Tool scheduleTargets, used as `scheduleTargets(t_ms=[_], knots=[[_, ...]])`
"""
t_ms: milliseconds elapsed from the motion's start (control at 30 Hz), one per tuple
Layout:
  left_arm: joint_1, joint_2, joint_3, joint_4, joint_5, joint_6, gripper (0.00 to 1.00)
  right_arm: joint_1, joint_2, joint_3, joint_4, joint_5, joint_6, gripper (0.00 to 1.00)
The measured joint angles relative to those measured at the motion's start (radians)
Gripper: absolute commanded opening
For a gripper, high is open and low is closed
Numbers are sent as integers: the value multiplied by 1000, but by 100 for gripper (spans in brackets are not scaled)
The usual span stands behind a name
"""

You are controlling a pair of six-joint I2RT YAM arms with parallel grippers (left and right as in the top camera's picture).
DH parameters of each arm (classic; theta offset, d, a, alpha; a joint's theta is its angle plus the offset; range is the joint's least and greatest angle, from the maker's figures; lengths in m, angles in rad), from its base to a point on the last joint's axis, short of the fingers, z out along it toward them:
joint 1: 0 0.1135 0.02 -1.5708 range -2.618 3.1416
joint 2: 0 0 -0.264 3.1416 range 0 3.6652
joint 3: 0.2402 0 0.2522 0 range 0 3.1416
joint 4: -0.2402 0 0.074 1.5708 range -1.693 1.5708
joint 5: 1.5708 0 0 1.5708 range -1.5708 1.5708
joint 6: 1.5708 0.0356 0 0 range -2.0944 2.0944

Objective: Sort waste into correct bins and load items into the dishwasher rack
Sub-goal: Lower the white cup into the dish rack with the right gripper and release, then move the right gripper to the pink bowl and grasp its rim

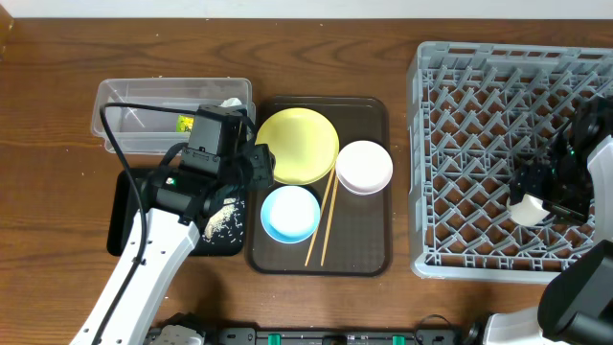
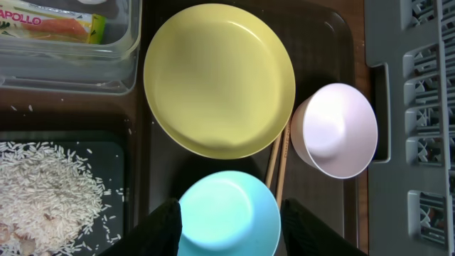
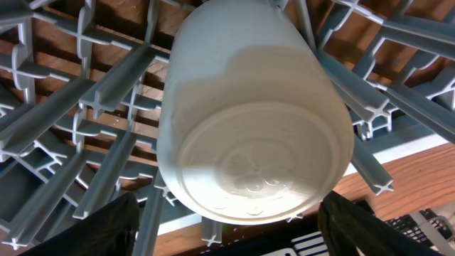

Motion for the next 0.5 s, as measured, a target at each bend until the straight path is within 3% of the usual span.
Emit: scheduleTargets(t_ms=[167,200,333,500], knots=[[0,0,0,-1,0,0,49,0,0,17,-19,0,0,84],[0,0,0,-2,0,0,54,0,0,30,-26,-1,0,84],[0,0,0,-10,-3,0,57,1,-16,119,-34,-20,0,87],[0,0,0,-18,-4,0,62,15,-109,197,53,-176,-34,87]])
